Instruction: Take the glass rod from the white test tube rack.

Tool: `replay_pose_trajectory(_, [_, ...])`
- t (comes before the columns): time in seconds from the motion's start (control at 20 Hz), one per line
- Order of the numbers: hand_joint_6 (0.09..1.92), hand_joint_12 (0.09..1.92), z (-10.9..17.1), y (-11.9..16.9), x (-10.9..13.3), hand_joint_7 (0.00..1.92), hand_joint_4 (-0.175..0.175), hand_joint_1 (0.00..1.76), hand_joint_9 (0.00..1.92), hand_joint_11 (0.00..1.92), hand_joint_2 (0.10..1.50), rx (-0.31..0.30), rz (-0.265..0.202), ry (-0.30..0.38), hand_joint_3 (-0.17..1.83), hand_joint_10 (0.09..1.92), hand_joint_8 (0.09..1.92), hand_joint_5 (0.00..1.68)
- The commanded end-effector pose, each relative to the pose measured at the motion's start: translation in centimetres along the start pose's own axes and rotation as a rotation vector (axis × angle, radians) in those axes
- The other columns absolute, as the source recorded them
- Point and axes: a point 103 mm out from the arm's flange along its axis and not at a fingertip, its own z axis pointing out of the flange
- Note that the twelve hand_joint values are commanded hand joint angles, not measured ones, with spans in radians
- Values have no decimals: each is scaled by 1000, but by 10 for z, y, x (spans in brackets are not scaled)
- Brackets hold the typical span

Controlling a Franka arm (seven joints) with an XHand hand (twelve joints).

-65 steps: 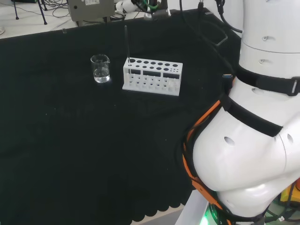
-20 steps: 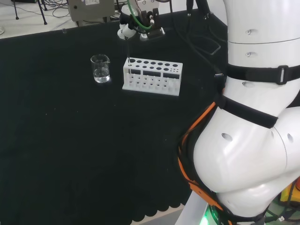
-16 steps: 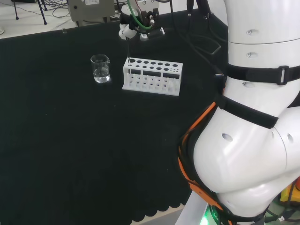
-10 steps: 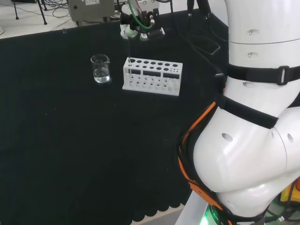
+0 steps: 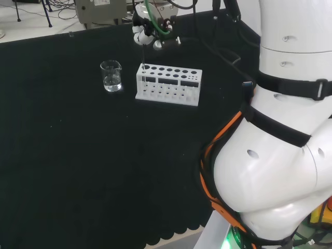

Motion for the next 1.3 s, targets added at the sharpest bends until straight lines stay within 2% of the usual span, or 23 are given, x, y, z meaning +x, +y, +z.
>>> replay_pose_trajectory(0.05, [996, 866, -30, -10, 7, 1102, -175, 1291, 1517, 1598, 675, -197, 17, 86, 867, 1133, 1334, 995])
replay_pose_trajectory(0.8, [947, 799, -94, -62, 34, 1134, -175, 1300, 1525, 1623, 634, -247, 18, 89, 906, 1068, 1294, 1044])
replay_pose_trajectory(1.3, [946, 797, -101, -83, 45, 1139, -175, 1300, 1535, 1630, 636, -249, 0, 73, 902, 1060, 1287, 1038])
